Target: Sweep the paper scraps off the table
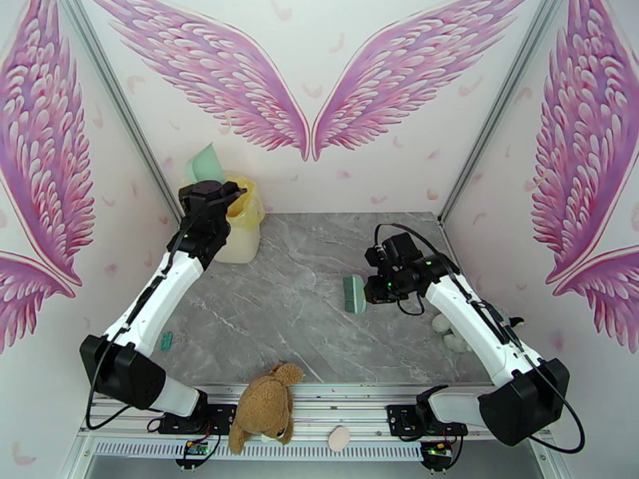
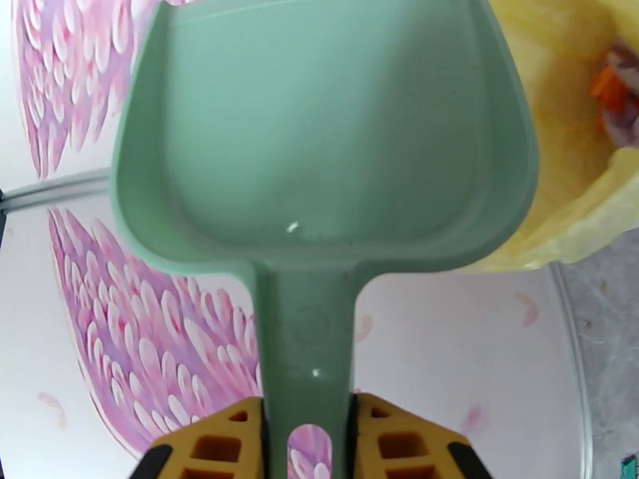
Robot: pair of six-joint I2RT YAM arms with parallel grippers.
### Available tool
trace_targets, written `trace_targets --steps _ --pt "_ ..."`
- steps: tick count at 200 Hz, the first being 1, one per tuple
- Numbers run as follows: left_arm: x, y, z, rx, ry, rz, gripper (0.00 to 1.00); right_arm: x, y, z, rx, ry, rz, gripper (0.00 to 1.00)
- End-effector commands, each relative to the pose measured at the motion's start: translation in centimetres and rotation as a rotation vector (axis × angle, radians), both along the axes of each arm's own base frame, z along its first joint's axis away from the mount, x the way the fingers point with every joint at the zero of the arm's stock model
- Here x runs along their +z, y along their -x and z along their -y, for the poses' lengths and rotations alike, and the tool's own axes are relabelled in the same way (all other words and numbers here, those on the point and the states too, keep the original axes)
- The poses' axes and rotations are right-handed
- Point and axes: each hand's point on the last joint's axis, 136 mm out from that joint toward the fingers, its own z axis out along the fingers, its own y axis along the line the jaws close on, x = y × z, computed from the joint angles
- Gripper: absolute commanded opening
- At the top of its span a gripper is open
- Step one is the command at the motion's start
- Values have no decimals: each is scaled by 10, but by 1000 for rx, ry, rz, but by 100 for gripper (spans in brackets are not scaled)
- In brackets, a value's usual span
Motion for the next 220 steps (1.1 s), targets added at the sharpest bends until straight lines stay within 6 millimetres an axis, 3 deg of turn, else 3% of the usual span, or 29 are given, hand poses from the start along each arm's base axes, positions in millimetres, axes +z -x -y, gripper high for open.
trace_targets --steps 1,52,91,123,127,164,190,220 --pt "-17 40 44 -155 278 -80 0 16 -20 -7 -24 -46 44 0" --pt "-77 98 128 -397 578 -327 0 20 -46 -11 -61 -74 46 0" --pt "-133 110 163 -432 723 -452 0 22 -69 -11 -131 -150 55 0" --pt "-186 101 172 -363 710 -539 0 9 -94 -20 -198 -281 22 0" --pt "-204 103 169 -343 689 -571 0 6 -97 -21 -205 -293 16 0" --pt "-271 95 160 -279 661 -701 0 -25 -128 -15 -277 -325 -22 0" --pt "-299 88 151 -222 724 -770 0 -50 -142 -8 -318 -367 -68 0" --pt "-319 82 148 -199 749 -818 0 -73 -146 3 -364 -402 -106 0"
